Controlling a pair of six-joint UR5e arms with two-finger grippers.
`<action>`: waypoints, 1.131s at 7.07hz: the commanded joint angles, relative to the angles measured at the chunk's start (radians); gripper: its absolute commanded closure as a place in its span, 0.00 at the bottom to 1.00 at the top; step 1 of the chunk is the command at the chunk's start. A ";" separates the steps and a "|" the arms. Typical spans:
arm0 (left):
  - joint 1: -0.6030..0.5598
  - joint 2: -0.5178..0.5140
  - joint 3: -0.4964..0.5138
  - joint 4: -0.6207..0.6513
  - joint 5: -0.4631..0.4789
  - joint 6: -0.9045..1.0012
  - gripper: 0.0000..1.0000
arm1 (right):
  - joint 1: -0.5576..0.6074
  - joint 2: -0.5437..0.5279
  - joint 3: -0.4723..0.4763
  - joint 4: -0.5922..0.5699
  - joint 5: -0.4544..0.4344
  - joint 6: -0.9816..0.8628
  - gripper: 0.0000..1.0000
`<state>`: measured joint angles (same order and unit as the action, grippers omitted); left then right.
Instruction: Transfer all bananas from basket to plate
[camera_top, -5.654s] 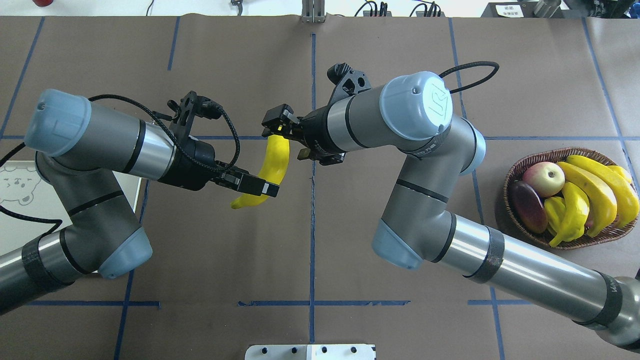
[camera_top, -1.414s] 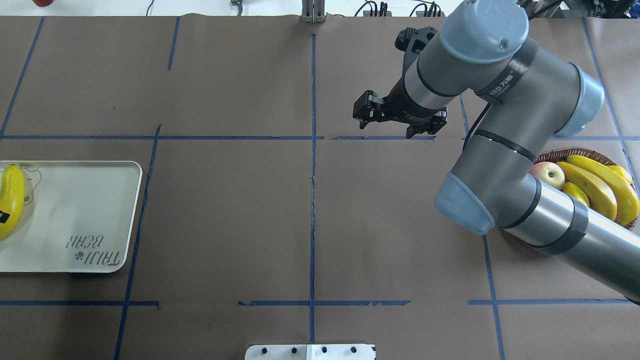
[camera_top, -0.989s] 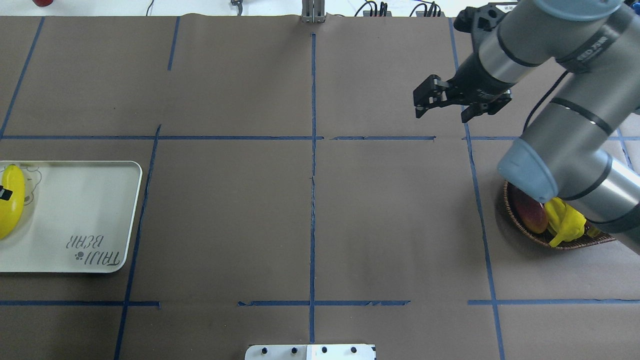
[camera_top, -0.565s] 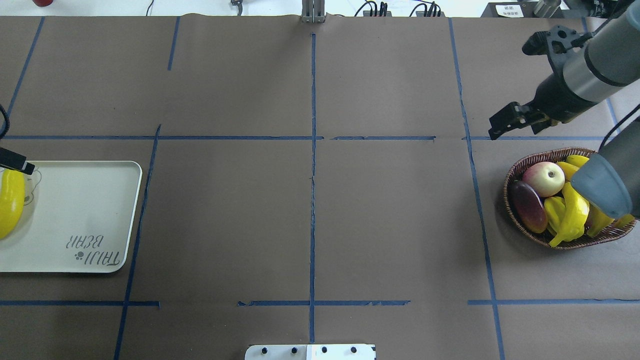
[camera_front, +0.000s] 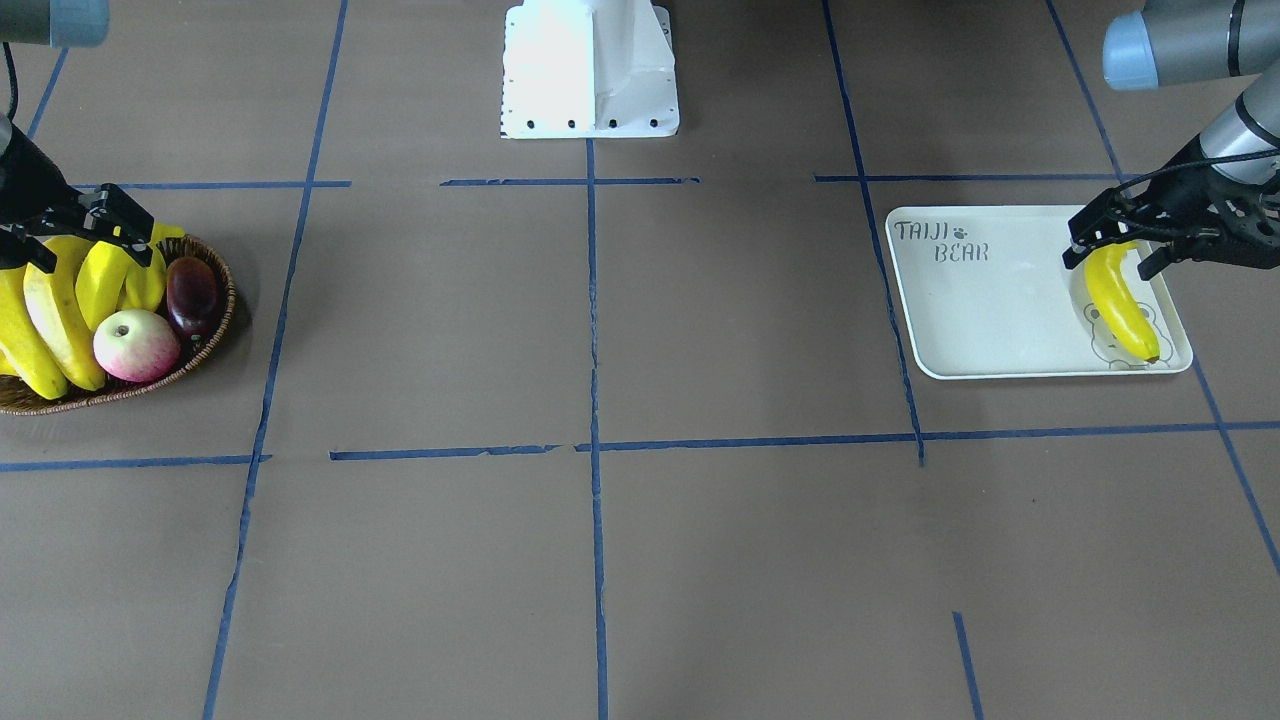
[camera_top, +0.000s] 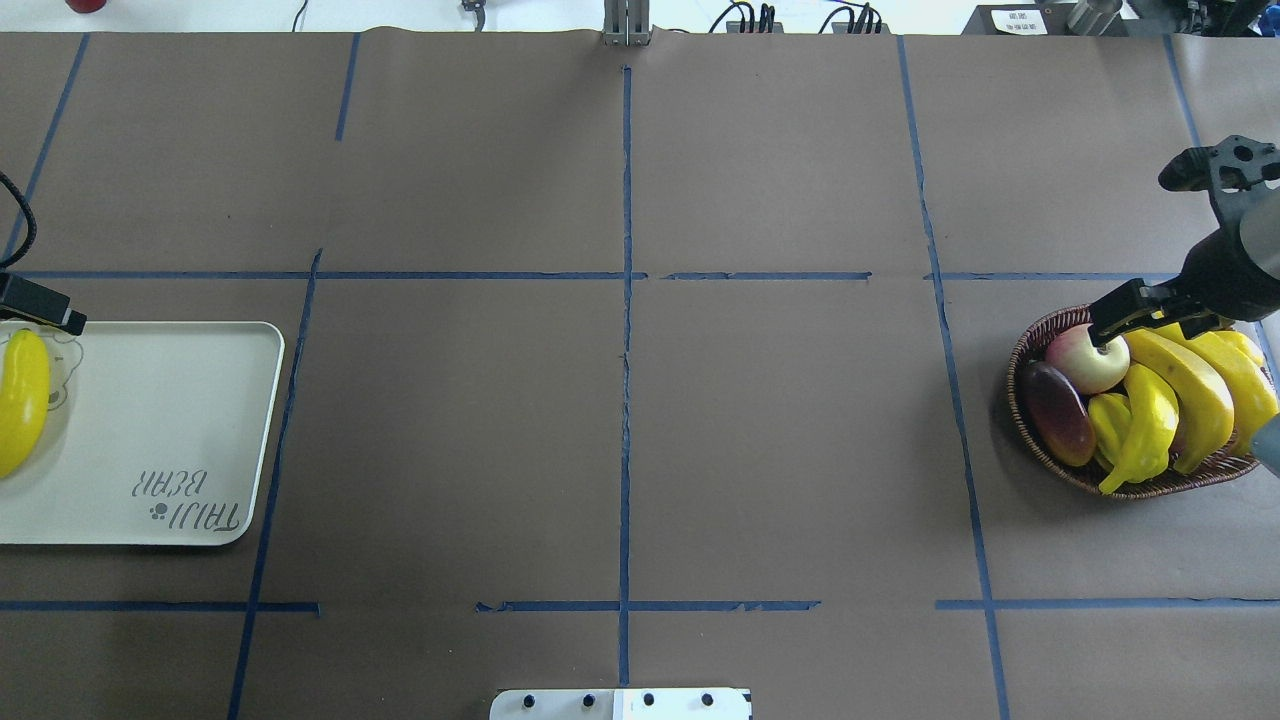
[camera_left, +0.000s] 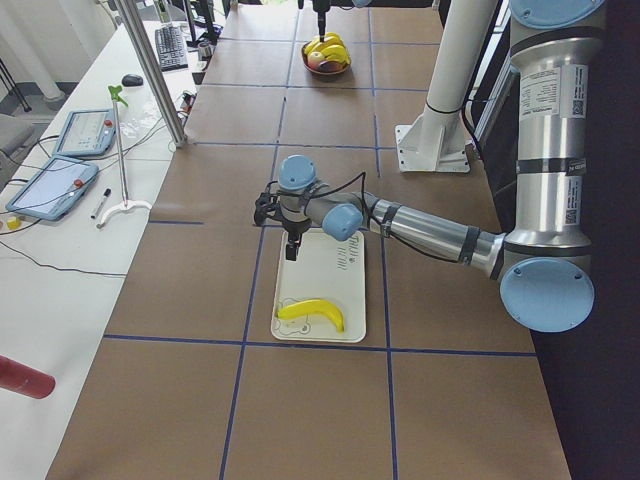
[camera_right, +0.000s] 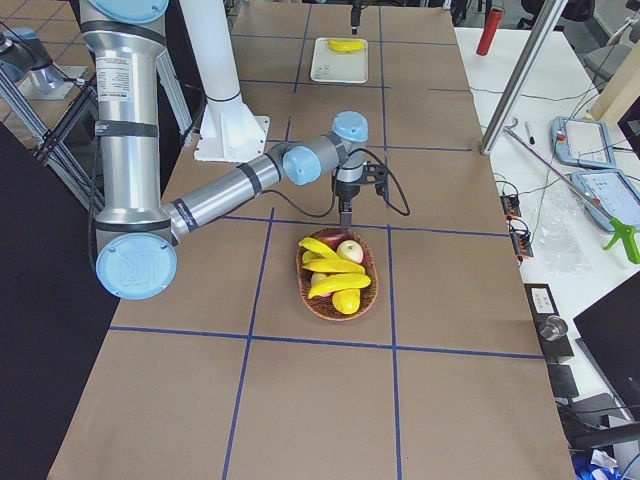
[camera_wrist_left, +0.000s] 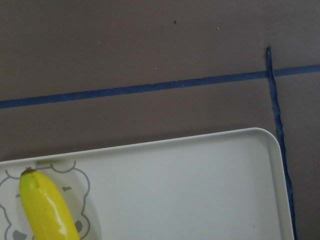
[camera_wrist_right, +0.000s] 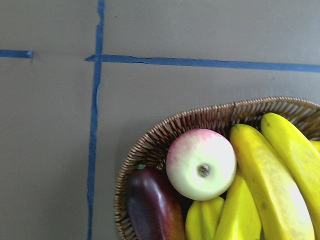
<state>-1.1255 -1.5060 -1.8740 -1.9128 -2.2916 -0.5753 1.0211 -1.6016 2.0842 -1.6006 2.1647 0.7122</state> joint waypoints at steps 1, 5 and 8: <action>0.001 -0.005 0.000 0.000 0.000 0.000 0.00 | -0.002 -0.102 0.078 0.019 -0.045 0.230 0.06; 0.003 -0.006 0.003 -0.002 0.001 0.000 0.00 | -0.010 -0.158 0.004 0.203 -0.086 0.073 0.10; 0.003 -0.006 0.004 -0.002 0.000 0.000 0.00 | -0.013 -0.159 -0.007 0.208 -0.079 0.056 0.07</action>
<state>-1.1229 -1.5125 -1.8699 -1.9144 -2.2906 -0.5753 1.0108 -1.7634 2.0757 -1.3969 2.0844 0.6818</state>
